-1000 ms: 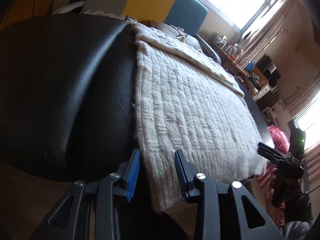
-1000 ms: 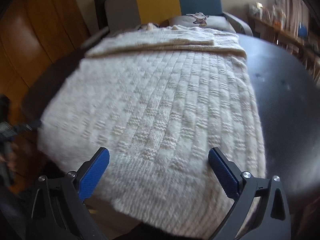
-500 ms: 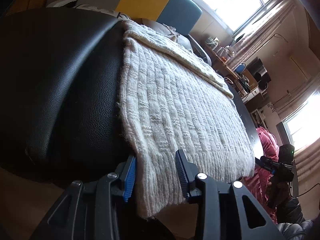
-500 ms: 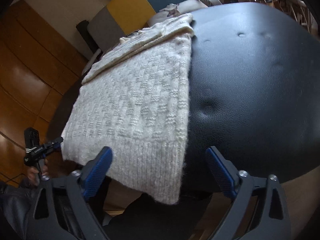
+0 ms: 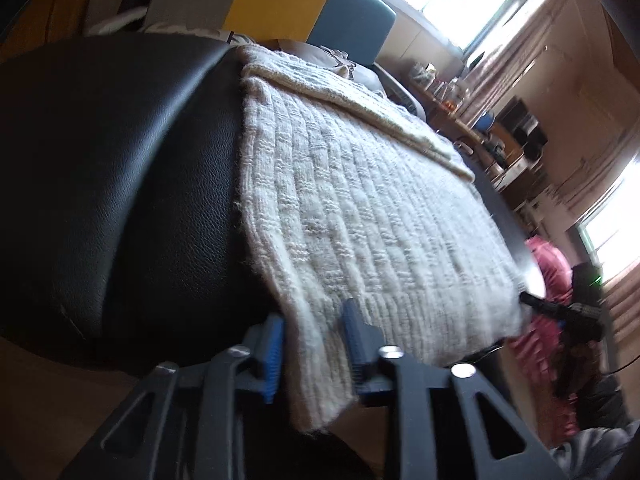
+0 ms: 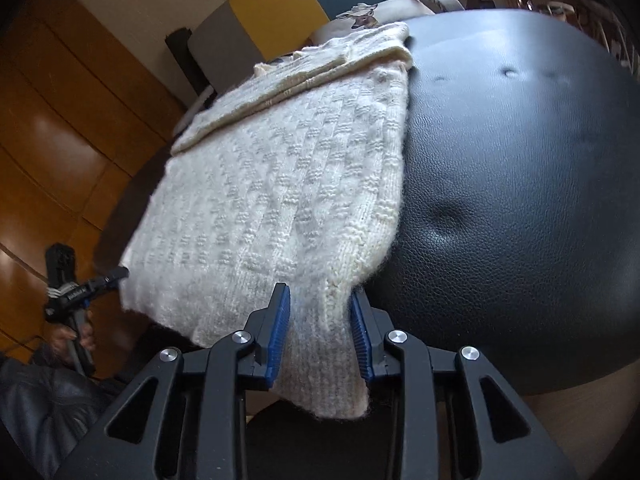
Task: Fold clothes
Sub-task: 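Close both grippers on the cream sweater's hem edge, then lift the held hem and fold it over toward the collar with both grippers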
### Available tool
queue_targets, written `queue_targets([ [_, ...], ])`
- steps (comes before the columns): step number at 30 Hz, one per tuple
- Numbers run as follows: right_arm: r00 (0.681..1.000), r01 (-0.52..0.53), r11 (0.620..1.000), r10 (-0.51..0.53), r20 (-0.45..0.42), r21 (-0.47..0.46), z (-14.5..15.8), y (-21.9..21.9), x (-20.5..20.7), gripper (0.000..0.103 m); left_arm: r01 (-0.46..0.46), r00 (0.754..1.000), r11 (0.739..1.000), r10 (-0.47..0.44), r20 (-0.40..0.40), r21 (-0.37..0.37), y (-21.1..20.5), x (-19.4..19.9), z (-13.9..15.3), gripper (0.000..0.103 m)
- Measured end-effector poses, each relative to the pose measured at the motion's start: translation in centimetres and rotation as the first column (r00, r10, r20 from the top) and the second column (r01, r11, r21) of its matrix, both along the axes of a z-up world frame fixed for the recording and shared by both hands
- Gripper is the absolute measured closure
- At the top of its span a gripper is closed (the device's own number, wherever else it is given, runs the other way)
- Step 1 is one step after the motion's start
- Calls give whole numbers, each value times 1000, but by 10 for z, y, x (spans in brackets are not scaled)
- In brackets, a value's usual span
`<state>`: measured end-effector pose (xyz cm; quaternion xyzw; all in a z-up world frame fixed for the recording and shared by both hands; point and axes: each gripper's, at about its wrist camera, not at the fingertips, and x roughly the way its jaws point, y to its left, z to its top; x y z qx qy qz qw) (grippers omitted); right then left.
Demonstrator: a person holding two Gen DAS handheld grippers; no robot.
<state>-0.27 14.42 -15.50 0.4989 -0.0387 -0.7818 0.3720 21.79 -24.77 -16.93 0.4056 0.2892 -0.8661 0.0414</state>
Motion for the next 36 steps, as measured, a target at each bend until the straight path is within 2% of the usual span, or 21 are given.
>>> queue_targets([
  [1, 1000, -12, 999, 13, -13, 32, 1, -5, 1, 70, 0, 1000, 1000, 0, 0, 0, 0, 0, 0, 95],
  [2, 1000, -24, 998, 25, -16, 50, 2, -6, 2, 65, 0, 1000, 1000, 0, -1, 0, 0, 0, 0, 95],
  [3, 999, -35, 998, 35, 0, 43, 3, -4, 1, 52, 0, 1000, 1000, 0, -1, 0, 0, 0, 0, 95],
  [5, 998, -55, 998, 54, 30, 37, 4, -10, -1, 42, 0, 1000, 1000, 0, -2, 1, 0, 0, 0, 96],
  [8, 997, -79, 991, 79, 10, 109, 6, -21, 4, 38, -1, 1000, 1000, 1, -2, 1, 0, 0, 0, 97],
  [10, 996, -79, 985, 83, -19, 156, 7, -26, 8, 41, -1, 1000, 1000, 1, -3, 1, 0, 0, 0, 97],
  [11, 996, -77, 983, 84, -34, 168, 7, -27, 9, 52, -1, 1000, 1000, 1, -3, 1, 0, 0, 0, 97],
  [12, 995, -78, 983, 86, -43, 165, 8, -26, 10, 76, 0, 1000, 1000, 0, -5, 5, -1, 1, 0, 97],
  [13, 995, -75, 984, 84, -48, 159, 8, -25, 11, 85, -1, 1000, 1000, 1, -10, 16, -2, 2, 0, 97],
  [18, 998, -34, 996, 37, -42, 87, 7, -18, 8, 85, -1, 996, 996, 8, -85, 84, -5, 2, 13, 98],
  [24, 999, -23, 999, 21, -43, -49, 26, -18, -1, 85, 33, 978, 991, -5, -206, 132, -15, -9, 44, 98],
  [31, 997, -19, 981, 6, -71, -191, 64, -24, -22, 85, 69, 941, 987, -16, -337, 145, -32, -45, 87, 98],
  [36, 992, -39, 970, 9, -123, -238, 92, -51, -52, 85, 75, 925, 991, -27, -380, 113, -49, -87, 112, 98],
])
